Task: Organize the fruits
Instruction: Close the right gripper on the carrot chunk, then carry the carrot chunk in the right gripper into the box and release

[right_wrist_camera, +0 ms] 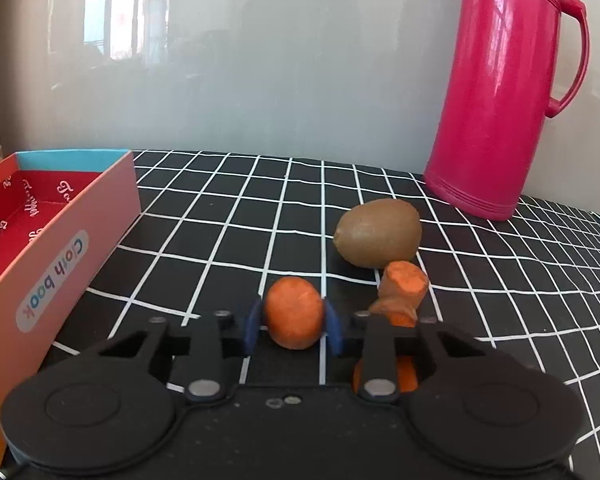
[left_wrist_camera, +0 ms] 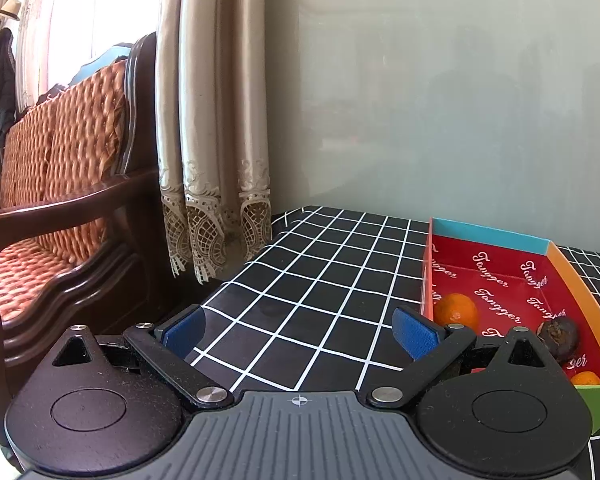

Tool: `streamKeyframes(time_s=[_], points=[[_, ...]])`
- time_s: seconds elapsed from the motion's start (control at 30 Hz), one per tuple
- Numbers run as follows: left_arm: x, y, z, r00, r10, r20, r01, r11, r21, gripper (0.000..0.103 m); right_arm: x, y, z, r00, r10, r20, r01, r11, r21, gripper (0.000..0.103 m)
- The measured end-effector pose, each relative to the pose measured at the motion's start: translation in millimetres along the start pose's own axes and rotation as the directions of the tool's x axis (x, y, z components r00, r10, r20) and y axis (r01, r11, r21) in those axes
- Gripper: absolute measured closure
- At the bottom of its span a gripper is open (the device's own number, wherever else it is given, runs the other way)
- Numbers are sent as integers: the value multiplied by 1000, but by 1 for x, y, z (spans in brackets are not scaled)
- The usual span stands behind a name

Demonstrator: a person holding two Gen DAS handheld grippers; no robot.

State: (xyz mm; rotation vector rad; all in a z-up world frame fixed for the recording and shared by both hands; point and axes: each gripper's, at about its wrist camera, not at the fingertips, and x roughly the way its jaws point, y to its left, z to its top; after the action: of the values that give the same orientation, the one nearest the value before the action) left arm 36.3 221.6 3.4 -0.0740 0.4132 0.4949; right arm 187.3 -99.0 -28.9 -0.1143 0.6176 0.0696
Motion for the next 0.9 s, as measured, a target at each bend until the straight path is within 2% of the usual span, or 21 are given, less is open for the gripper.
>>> streamKeyframes(time_s=[0.23,0.5,0.9], points=[[-2,0,1,1000,-2,6,2,1000,-3,4,-5,-2,4,1000,6,26,-6,1000,1,74],[-8,1,2,1000,-1,19,1,1000,1,4,-37,-3,12,997,16,75,-16,1000,-1,74],[-10,21,1,999,35,11,-34,999,-12,4,-80,40,22,979,120,162,-115,993,-39,74]])
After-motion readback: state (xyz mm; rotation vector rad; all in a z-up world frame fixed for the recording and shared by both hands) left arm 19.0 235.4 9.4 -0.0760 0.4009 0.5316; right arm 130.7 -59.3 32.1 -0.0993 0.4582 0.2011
